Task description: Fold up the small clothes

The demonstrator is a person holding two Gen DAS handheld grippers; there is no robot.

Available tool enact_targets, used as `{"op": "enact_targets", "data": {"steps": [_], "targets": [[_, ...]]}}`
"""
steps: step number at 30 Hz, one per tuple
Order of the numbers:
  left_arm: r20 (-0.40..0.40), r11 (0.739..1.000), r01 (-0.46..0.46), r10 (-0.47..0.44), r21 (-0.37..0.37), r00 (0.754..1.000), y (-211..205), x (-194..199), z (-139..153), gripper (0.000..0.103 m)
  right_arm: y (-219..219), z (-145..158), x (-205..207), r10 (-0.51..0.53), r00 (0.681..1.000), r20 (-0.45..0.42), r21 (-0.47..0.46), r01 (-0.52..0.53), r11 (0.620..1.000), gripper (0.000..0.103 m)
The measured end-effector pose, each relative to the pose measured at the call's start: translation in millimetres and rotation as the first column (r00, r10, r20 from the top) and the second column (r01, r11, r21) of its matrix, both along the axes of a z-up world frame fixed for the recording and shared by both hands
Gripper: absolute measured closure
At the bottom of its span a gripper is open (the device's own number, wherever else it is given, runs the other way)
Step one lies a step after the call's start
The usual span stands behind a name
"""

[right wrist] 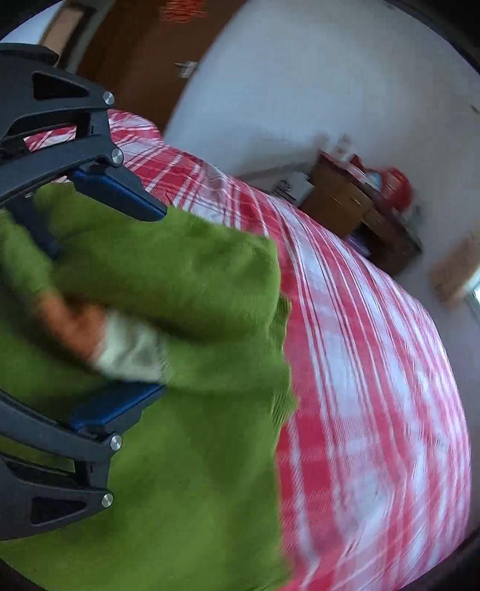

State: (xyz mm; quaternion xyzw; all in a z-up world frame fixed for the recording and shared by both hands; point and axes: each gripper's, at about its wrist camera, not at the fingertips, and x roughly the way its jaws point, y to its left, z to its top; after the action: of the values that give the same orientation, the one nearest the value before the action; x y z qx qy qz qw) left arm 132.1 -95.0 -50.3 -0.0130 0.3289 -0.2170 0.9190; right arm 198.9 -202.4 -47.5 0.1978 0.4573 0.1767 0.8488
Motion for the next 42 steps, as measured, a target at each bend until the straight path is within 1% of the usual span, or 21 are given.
{"op": "enact_targets", "data": {"steps": [1, 2, 3, 5, 7, 10, 13, 16, 18, 22, 24, 27, 30, 32, 34, 36, 37, 38, 39, 40, 42], "targets": [[-0.005, 1.000, -0.001, 0.000, -0.012, 1.000, 2.0, 1.3, -0.1, 0.084, 6.4, 1.9, 3.0, 0.009, 1.000, 0.007, -0.057, -0.009, 0.998, 0.072], [-0.010, 1.000, -0.001, 0.000, -0.021, 1.000, 3.1, 1.9, -0.2, 0.083, 10.3, 3.0, 5.1, 0.013, 1.000, 0.014, -0.094, -0.011, 0.995, 0.080], [-0.016, 1.000, 0.000, 0.000, -0.030, 1.000, 3.8, 2.4, -0.1, 0.083, 11.6, 5.3, 4.0, 0.008, 1.000, 0.028, -0.113, -0.004, 0.994, 0.081], [-0.020, 0.999, -0.001, 0.000, -0.037, 1.000, 4.1, 2.1, 1.5, 0.083, 12.6, 11.9, -3.6, 0.013, 0.997, 0.074, -0.156, -0.001, 0.988, 0.085], [-0.019, 1.000, -0.006, 0.005, -0.031, 1.000, 1.5, 1.3, 5.9, 0.084, 10.6, 25.1, -13.9, 0.023, 0.991, 0.133, -0.180, 0.002, 0.984, 0.087], [0.013, 1.000, 0.016, -0.016, -0.026, 1.000, -9.0, -3.4, 20.8, 0.084, -2.7, 42.5, -24.7, 0.013, 0.983, 0.183, -0.163, 0.017, 0.987, 0.089], [0.052, 0.998, 0.066, -0.066, 0.004, 0.996, -34.2, -12.6, 35.7, 0.084, -26.3, 51.6, -29.7, -0.010, 0.981, 0.196, -0.153, 0.040, 0.987, 0.089], [0.071, 0.993, 0.118, -0.119, 0.013, 0.990, -61.2, -19.6, 42.5, 0.084, -65.3, 53.1, -37.1, -0.071, 0.979, 0.192, -0.129, 0.097, 0.987, 0.089], [0.068, 0.989, 0.148, -0.150, 0.032, 0.986, -84.0, -22.6, 42.2, 0.084, -92.3, 48.1, -42.7, -0.107, 0.978, 0.177, -0.102, 0.127, 0.987, 0.089], [0.045, 0.975, 0.206, -0.210, 0.078, 0.977, -130.9, -28.5, 34.7, 0.084, -135.9, 31.0, -49.8, -0.169, 0.977, 0.131, -0.114, 0.184, 0.976, 0.090], [0.032, 0.969, 0.224, -0.229, 0.102, 0.973, -149.4, -31.0, 27.5, 0.085, -154.5, 19.0, -52.2, -0.189, 0.976, 0.104, -0.099, 0.200, 0.975, 0.090], [0.005, 0.965, 0.236, -0.239, 0.116, 0.971, -163.2, -29.8, 14.4, 0.086, -173.7, -1.5, -56.9, -0.218, 0.973, 0.076, -0.100, 0.225, 0.969, 0.090], [0.034, 0.954, 0.253, -0.261, 0.159, 0.965, -173.9, -36.8, 10.0, 0.086, -183.9, -10.1, -66.2, -0.243, 0.966, 0.088, -0.068, 0.249, 0.966, 0.090], [0.040, 0.950, 0.276, -0.284, 0.149, 0.958, -174.1, -39.2, 12.5, 0.086, -182.7, -11.1, -69.4, -0.254, 0.962, 0.102, -0.076, 0.262, 0.962, 0.090], [0.027, 0.954, 0.269, -0.275, 0.132, 0.961, -165.5, -40.1, 15.5, 0.081, -180.1, -11.9, -72.8, -0.266, 0.958, 0.108, -0.074, 0.274, 0.959, 0.089], [-0.006, 0.955, 0.282, -0.283, 0.087, 0.959, -148.6, -40.1, 22.2, 0.071, -181.8, -10.3, -80.3, -0.268, 0.959, 0.092, -0.050, 0.273, 0.961, 0.083], [-0.020, 0.952, 0.302, -0.301, 0.058, 0.953, -133.2, -43.9, 28.2, 0.058, -183.6, -8.2, -86.4, -0.275, 0.958, 0.081, -0.039, 0.279, 0.960, 0.080], [-0.018, 0.949, 0.313, -0.312, 0.049, 0.950, -122.4, -49.9, 30.5, 0.049, -187.8, -4.7, -98.5, -0.298, 0.952, 0.073, -0.039, 0.301, 0.953, 0.073], [-0.010, 0.947, 0.318, -0.318, 0.048, 0.948, -108.4, -54.8, 32.0, 0.030, -191.0, -1.7, -109.9, -0.327, 0.943, 0.068, -0.061, 0.331, 0.942, 0.064], [0.015, 0.948, 0.315, -0.316, 0.047, 0.948, -91.8, -63.5, 34.1, 0.021, -195.2, 1.2, -123.6, -0.358, 0.931, 0.071, -0.089, 0.363, 0.927, 0.050], [0.067, 0.955, 0.295, -0.296, 0.033, 0.953, -50.9, -79.3, 34.2, 0.020, -201.2, 10.0, -159.7, -0.402, 0.910, 0.105, -0.103, 0.412, 0.905, 0.048]]}}
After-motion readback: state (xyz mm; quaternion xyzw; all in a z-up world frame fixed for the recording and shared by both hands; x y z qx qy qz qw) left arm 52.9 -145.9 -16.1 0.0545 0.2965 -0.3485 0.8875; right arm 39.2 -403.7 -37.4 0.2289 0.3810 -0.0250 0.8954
